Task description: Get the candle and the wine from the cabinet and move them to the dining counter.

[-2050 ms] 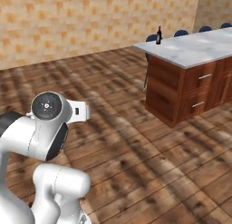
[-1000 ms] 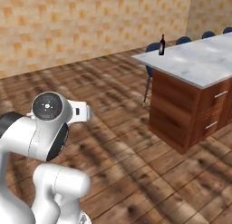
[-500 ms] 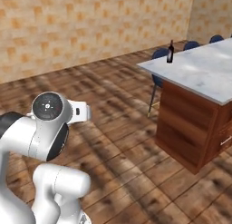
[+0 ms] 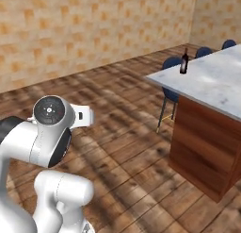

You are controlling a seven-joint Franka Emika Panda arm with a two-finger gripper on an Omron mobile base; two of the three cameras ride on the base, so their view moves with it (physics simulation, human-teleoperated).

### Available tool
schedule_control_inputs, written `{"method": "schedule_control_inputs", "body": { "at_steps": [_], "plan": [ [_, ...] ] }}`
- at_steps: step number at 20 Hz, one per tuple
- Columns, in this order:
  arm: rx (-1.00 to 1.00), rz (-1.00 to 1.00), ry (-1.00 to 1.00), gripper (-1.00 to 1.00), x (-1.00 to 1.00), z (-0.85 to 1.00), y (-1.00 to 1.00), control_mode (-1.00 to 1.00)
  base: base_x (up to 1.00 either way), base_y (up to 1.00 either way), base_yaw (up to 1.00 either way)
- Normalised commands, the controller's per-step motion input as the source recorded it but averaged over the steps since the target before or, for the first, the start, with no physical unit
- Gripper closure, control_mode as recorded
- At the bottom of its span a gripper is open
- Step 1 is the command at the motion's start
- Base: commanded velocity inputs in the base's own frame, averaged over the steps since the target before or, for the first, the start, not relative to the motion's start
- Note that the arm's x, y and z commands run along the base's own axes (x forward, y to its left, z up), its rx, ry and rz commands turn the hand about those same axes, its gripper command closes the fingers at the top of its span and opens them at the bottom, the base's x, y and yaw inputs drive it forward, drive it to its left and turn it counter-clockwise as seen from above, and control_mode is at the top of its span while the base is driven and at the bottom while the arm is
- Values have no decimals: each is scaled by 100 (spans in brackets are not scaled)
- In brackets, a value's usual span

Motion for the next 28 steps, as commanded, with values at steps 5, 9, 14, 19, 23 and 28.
{"method": "schedule_control_inputs", "body": {
  "at_steps": [5,9,14,19,23,28],
  "plan": [
    [0,0,0,100,0,0,0,100,79,35,-25],
    [0,0,0,100,0,0,0,100,70,34,-38],
    [0,0,0,100,0,0,0,100,64,34,-46],
    [0,0,0,100,0,0,0,100,66,35,-41],
    [0,0,0,100,0,0,0,100,75,36,-29],
    [0,0,0,100,0,0,0,100,78,33,-10]
  ]
}}
